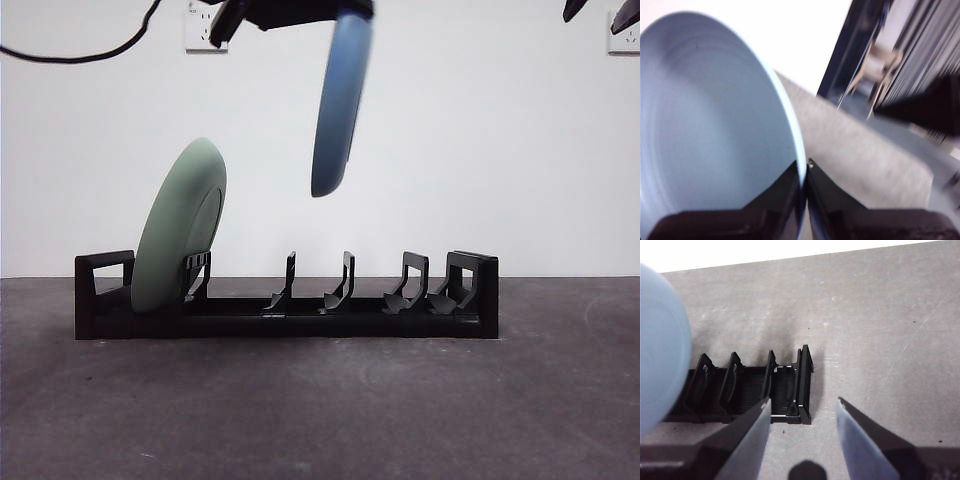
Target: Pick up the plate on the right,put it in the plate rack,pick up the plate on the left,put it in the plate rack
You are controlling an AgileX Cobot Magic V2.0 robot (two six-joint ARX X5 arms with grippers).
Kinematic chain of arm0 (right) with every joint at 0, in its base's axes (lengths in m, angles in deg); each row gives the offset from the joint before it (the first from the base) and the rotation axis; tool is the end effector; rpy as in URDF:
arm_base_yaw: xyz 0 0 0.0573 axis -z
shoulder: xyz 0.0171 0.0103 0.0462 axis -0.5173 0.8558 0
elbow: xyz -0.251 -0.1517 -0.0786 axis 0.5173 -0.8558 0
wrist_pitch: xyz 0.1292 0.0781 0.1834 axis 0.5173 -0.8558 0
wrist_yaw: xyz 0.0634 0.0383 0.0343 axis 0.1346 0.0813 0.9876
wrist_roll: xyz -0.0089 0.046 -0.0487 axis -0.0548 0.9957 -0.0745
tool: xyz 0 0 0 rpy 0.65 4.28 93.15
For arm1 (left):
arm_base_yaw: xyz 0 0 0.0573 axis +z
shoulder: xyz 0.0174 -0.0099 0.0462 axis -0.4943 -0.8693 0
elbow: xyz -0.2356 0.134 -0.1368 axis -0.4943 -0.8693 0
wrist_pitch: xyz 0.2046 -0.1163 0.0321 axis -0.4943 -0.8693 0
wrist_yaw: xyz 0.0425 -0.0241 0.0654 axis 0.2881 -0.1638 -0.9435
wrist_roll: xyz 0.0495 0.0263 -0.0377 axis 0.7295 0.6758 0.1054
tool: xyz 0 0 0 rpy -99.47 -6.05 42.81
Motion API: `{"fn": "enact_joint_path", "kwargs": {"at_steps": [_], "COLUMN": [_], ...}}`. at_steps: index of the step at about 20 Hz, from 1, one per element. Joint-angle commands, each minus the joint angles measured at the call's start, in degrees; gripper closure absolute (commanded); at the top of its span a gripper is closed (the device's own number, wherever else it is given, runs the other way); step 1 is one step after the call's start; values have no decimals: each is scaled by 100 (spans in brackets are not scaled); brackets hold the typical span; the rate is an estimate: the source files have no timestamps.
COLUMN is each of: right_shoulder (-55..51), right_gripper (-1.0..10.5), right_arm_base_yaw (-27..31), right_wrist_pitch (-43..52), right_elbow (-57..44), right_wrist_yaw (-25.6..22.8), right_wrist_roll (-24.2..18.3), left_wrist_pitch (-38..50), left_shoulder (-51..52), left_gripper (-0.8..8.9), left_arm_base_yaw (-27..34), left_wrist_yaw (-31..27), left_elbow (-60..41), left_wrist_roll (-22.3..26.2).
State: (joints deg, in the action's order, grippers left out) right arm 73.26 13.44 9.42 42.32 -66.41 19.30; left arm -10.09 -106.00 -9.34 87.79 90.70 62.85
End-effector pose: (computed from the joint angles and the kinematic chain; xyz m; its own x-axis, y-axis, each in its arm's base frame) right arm 0.1776 0.0524 0.3816 0.8424 0.1829 -0.5069 -0.1302 0.9819 0.1377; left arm 0.2352 -0.2081 0.3584 0.5651 -0.8188 -0.1010 0.7543 0.5624 -0.3387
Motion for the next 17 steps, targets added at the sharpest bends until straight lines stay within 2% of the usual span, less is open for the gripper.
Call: {"fn": "enact_joint_path", "kwargs": {"at_steps": [1,7,17], "right_shoulder": [13,24,24], "right_gripper": [729,729,729], "right_arm_base_yaw": [-2,4,4], "right_wrist_pitch": [37,39,35], "right_elbow": [-2,-2,-2], "right_wrist_yaw": [-11,-13,-13], "right_wrist_roll": [-48,-50,-50], "left_wrist_pitch": [398,1093,1080], "left_shoulder": [-282,-990,-1821], "left_gripper": [823,823,823], "left_arm_base_yaw": [304,649,723], "left_wrist_yaw": [264,321,317], "left_elbow": [11,17,39], "left_wrist_roll": [-678,-885,-872]}}
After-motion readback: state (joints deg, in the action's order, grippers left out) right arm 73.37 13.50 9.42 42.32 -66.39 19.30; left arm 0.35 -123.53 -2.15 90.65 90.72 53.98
